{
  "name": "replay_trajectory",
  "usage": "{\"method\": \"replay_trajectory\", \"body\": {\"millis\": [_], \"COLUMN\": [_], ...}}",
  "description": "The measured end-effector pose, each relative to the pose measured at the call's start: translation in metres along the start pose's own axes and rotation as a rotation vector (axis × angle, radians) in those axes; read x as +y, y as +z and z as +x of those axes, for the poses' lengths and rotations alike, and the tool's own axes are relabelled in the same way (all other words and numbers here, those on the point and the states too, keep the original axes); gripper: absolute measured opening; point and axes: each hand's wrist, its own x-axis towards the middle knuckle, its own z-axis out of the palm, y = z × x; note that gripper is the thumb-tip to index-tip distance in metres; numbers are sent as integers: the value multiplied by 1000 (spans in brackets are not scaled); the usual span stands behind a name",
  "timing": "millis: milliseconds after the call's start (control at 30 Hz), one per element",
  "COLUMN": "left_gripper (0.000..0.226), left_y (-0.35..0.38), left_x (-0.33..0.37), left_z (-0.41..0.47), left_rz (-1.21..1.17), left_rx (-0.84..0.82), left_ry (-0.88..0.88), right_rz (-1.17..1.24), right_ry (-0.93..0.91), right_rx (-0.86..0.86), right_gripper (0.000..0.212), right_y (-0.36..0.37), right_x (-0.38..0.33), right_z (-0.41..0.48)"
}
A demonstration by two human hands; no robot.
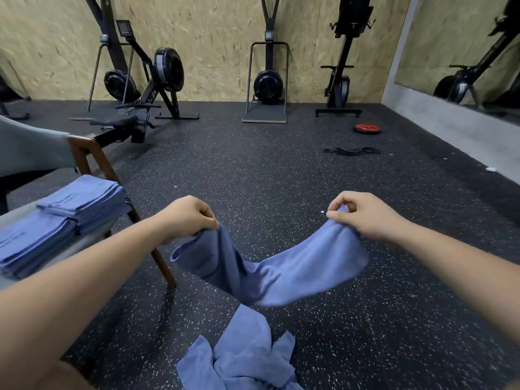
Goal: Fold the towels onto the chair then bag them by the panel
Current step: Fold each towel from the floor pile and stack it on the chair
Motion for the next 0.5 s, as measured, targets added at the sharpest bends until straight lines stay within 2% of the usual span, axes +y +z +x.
{"method": "replay_trajectory", "body": {"millis": [167, 267, 500], "left_gripper": [24, 31, 4], "left_y": [2, 3, 13], "left_x": [16, 30, 70], "left_z": [-10, -18, -42], "left_rz": [-125, -221, -343], "left_rx": [-29, -47, -116], "left_ry": [21, 35, 127], "right_rz": [60, 249, 450], "right_ry": [-75, -12, 31], "right_rx": [-76, -177, -324], "right_gripper": [2, 5, 11], "right_y": [9, 16, 22], "right_x": [-31, -51, -87], "right_z": [-11, -20, -40]}}
